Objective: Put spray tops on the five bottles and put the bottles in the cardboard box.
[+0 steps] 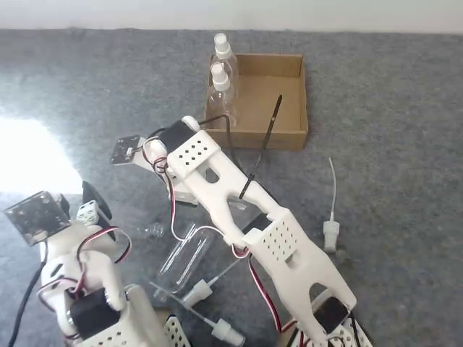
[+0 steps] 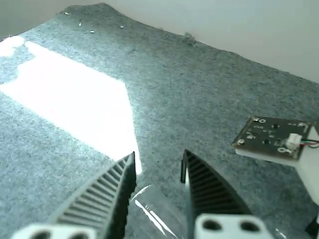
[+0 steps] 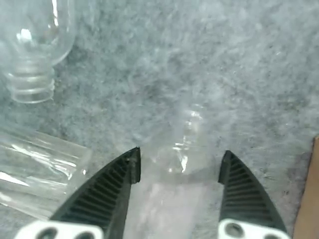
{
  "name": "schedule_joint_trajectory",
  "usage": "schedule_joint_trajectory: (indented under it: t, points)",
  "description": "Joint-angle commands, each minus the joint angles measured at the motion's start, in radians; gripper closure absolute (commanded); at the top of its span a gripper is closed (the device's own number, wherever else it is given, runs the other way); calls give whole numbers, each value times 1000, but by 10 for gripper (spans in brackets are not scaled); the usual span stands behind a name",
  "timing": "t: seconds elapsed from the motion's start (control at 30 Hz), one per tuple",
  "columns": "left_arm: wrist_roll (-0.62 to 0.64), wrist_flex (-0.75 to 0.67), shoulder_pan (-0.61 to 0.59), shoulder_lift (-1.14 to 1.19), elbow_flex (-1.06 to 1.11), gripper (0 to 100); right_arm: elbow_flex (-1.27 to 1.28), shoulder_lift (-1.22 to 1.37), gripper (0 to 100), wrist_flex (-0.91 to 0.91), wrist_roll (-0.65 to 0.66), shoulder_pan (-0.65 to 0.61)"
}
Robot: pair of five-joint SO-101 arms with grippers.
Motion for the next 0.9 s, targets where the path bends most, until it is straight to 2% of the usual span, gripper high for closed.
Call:
schedule_joint_trajectory:
  t: [0.0, 0.23, 0.53, 0.87]
  points:
    - [0, -18, -8, -12, -8, 863, 23, -8, 764, 45, 11, -7]
    - [0, -18, -8, -12, -8, 863, 31, -8, 775, 45, 11, -2]
    - [0, -18, -8, -12, -8, 863, 31, -24, 983, 47, 11, -2]
    - [0, -25, -8, -12, 2, 863, 31, -191, 989, 47, 5, -2]
